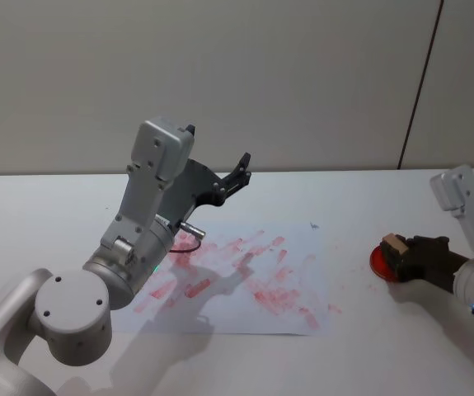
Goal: Use the one hand to pick up the stamp and affix it onto the A4 paper.
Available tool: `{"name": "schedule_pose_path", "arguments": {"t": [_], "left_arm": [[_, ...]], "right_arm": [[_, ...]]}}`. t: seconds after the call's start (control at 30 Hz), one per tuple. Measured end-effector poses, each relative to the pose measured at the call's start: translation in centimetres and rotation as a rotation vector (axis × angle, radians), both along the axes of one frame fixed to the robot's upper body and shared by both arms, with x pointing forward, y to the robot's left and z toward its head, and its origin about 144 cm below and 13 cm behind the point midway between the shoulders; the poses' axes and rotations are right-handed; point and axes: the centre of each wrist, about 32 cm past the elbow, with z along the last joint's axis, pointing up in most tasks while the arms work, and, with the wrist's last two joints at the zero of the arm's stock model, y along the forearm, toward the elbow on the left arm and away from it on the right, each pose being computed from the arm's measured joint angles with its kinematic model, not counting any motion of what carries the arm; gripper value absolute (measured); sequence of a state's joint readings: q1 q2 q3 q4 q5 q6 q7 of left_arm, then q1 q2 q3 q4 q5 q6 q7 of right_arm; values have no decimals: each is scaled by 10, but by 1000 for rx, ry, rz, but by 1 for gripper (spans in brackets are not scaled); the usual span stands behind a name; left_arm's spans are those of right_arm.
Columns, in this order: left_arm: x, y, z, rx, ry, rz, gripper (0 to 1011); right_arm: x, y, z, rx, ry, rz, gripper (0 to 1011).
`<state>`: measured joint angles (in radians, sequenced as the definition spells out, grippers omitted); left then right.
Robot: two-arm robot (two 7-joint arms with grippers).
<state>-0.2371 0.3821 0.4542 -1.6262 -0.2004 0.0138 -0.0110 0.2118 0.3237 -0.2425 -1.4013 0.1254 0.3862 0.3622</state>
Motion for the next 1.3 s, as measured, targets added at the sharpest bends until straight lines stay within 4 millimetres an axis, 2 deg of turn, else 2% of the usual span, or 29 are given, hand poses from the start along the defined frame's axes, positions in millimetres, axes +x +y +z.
{"name": "schedule_pose_path", "arguments": {"t": [0.13,0.17,0.2,0.3,0.37,0.47,0.53,0.6,0.67,0.87,0.97,1.3], "left_arm": [[0,0,0,0,0,0,1001],[0,0,0,0,0,0,1001],[0,0,0,0,0,0,1001],[0,0,0,0,0,0,1002],[0,0,0,0,0,0,1001],[0,0,0,0,0,0,1001],[0,0,0,0,0,0,1001],[0,0,0,0,0,0,1001],[0,0,0,0,0,0,1001],[0,0,0,0,0,0,1001],[0,0,0,0,0,0,1002],[0,0,0,0,0,0,1001]], "right_arm": [[0,0,-1,-6,7,-1,265],[0,-1,-2,-8,9,-2,324],[0,-1,-2,-8,9,-2,324],[-1,-1,-3,-11,13,-2,446],[-1,-1,-3,-13,15,-3,480],[-1,-1,-4,-15,18,-4,609],[-1,-1,-4,-17,19,-4,624],[-1,-1,-4,-18,20,-4,733],[-1,-1,-4,-19,21,-4,764],[-1,-1,-5,-20,23,-5,958],[-1,-2,-5,-21,24,-5,1001],[-1,-2,-5,-22,26,-5,1001]]}}
